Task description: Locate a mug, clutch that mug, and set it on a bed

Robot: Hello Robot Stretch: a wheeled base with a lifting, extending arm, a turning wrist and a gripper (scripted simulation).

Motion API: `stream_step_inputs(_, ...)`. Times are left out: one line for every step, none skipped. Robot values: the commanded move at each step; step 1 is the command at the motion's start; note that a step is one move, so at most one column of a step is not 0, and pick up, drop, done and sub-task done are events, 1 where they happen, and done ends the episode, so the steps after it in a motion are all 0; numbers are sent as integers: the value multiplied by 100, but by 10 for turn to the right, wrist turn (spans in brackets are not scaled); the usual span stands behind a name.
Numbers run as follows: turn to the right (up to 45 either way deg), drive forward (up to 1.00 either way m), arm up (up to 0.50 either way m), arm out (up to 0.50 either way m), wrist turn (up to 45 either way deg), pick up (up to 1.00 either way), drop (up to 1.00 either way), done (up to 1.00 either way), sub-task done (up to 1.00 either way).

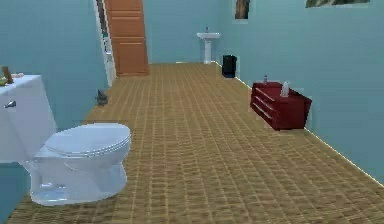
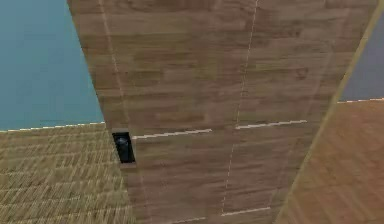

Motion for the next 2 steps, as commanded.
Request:
stream_step_inputs(0,100,0,0,0,0,0,0,0)
stream_step_inputs(0,35,0,0,0,0,0,0,0)
